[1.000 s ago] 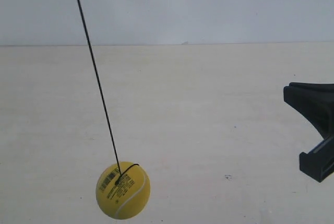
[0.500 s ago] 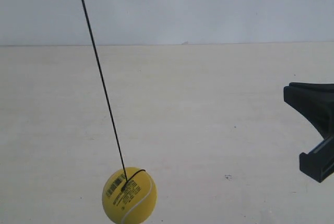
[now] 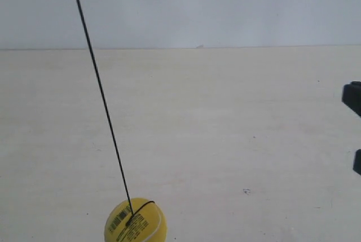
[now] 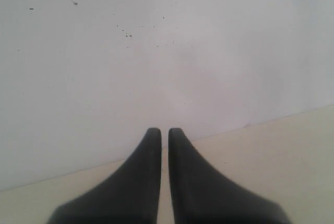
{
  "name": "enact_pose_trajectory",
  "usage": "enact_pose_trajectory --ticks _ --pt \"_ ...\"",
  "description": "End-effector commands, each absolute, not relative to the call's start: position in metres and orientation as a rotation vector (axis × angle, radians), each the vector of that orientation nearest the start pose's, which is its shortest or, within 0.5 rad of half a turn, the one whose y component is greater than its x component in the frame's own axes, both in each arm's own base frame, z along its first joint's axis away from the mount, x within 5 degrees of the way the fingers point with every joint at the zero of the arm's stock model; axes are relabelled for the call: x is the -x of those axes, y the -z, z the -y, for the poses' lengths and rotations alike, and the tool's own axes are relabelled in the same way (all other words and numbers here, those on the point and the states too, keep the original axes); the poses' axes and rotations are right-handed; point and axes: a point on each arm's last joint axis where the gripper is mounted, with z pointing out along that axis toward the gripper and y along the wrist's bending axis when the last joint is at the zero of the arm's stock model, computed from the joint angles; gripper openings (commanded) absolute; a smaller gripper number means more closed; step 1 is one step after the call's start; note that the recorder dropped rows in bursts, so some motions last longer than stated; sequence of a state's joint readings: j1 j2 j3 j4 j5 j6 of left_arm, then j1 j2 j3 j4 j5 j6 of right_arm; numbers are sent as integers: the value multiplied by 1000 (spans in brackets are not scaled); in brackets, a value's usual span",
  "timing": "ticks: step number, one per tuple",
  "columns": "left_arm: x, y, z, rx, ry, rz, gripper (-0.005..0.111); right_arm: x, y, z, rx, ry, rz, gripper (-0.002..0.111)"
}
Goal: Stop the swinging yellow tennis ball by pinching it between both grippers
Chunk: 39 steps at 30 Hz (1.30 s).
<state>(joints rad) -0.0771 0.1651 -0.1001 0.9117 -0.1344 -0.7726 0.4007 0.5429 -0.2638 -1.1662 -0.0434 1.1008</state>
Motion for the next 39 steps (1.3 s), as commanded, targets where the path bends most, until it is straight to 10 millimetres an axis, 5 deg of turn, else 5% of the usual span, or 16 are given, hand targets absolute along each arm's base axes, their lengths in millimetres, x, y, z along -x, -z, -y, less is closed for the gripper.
enact_pose_trajectory --ticks 1,12,28,39 --pt "-66 -244 15 -241 27 -1444 5 -83 -251 -33 372 -230 -1600 0" --pt "-66 -244 15 -241 27 -1444 5 -63 -214 -14 158 -71 -1496 0" --pt "-66 -244 15 -241 27 -1444 5 -62 -215 -15 112 -129 -1487 0" --pt "-66 -244 15 -241 27 -1444 5 -63 -212 0 89 84 -1522 0"
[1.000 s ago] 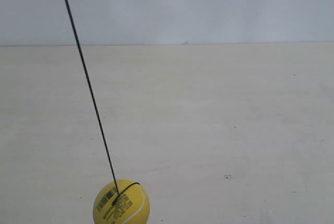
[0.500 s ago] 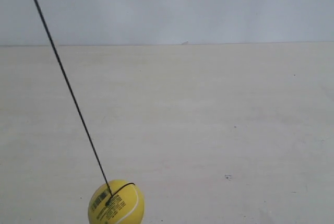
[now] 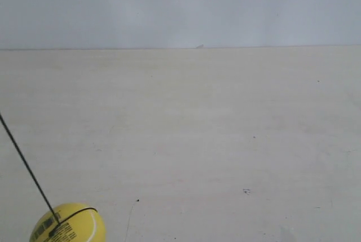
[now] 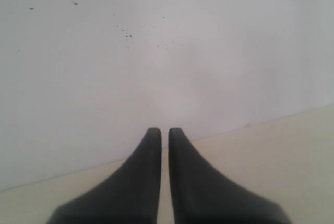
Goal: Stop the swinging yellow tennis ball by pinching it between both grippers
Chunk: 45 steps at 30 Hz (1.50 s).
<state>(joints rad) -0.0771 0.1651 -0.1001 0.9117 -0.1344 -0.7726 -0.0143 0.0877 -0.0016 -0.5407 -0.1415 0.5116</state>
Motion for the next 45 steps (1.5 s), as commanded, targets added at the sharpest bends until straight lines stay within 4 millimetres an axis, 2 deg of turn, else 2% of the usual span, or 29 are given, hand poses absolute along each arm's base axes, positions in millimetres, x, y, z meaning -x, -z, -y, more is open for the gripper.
enact_pose_trajectory --ticks 1,7,11,45 --pt "-66 -244 15 -241 27 -1444 5 -63 -209 0 97 97 -1551 0" --pt "-66 -244 15 -241 27 -1444 5 -56 -198 0 110 96 -1653 0" --pt "-66 -244 15 -241 27 -1444 5 -54 -186 0 122 91 -1785 0" --pt "-66 -244 15 -241 27 -1444 5 -54 -183 -1 115 68 -1815 0"
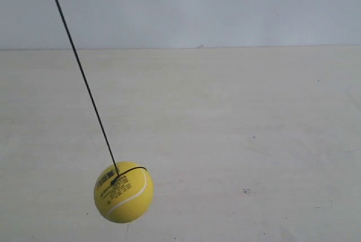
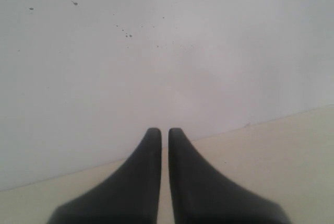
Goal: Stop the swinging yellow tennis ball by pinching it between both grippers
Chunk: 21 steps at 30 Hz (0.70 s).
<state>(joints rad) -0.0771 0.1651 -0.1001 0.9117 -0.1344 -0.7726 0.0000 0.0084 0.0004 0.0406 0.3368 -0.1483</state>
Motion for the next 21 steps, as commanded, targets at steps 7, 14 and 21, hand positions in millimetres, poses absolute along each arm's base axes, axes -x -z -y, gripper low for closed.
enact_pose_trajectory --ticks 7,14,21 --pt "-66 -244 15 -241 27 -1444 5 -54 -183 -1 115 68 -1815 0" --pt "-67 -240 12 -216 18 -1471 5 -54 -183 -1 115 68 -1815 0" --pt "-69 -222 5 -188 -62 -1575 5 -54 -183 -1 115 68 -1815 0"
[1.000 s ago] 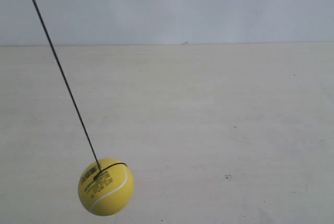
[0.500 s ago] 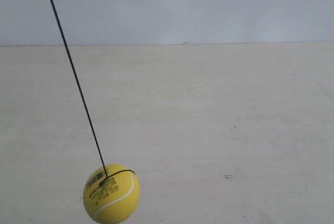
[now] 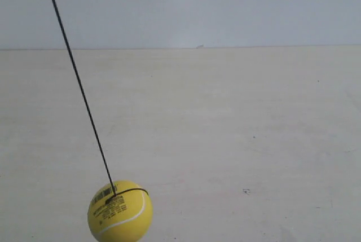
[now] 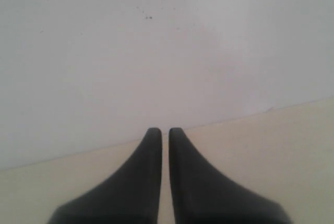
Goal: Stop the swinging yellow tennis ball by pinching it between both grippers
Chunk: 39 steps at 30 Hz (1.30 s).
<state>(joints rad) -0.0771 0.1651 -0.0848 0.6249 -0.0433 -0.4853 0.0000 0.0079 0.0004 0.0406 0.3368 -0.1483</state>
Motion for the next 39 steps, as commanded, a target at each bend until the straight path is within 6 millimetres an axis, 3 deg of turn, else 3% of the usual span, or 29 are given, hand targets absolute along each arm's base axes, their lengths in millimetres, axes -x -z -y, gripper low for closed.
enact_pose_trajectory --ticks 1,11,21,39 --pt "-69 -220 5 -194 -66 -1586 5 -54 -183 -1 115 68 -1815 0" --pt "-62 -202 4 -188 -65 -1624 5 -54 -183 -1 115 68 -1815 0" --pt "-54 -185 3 -161 -33 -1790 5 -54 -183 -2 110 62 -1814 0" --pt "-54 -186 3 -164 -36 -1779 5 -54 -183 -2 110 62 -1814 0"
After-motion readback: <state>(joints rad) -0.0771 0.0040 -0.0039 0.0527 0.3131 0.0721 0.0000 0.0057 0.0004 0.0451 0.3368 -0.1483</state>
